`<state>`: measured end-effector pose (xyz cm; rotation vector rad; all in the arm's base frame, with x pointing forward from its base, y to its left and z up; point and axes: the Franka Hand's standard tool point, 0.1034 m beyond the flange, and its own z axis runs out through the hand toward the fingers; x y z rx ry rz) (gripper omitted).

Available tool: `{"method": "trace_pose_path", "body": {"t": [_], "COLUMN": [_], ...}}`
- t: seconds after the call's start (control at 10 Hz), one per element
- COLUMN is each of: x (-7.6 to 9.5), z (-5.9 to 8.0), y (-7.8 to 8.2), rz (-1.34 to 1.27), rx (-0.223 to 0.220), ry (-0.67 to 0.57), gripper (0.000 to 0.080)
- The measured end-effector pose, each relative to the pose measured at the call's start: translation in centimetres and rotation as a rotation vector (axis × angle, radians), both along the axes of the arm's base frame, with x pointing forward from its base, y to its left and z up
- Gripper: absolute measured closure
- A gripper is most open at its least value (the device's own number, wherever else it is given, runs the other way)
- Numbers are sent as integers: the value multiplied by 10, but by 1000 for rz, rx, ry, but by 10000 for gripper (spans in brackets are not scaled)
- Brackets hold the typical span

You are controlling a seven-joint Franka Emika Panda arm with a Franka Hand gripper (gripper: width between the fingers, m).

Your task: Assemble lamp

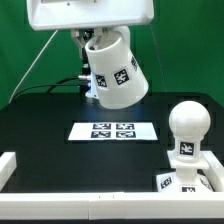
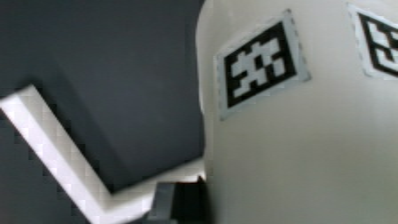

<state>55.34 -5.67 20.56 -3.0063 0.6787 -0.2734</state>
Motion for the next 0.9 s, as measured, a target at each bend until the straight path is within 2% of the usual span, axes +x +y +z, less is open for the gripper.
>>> {"method": "trace_pose_path", "body": {"t": [0.1,0.2,0.3,0.4,0.5,0.6,0.9], "x": [-4,9,31,51,69,73,72], "z": [0,16,38,48,47,37,34], "y": [4,8,13,22,34,41,43], "rz": [-2,-7,3,0,7,13,16], "rx": [8,7,-18,-37,-57,-68,-64], "ry": [19,13,-9,-16,-13,-12,-6], "gripper": [752,752,752,752,752,752,752]}}
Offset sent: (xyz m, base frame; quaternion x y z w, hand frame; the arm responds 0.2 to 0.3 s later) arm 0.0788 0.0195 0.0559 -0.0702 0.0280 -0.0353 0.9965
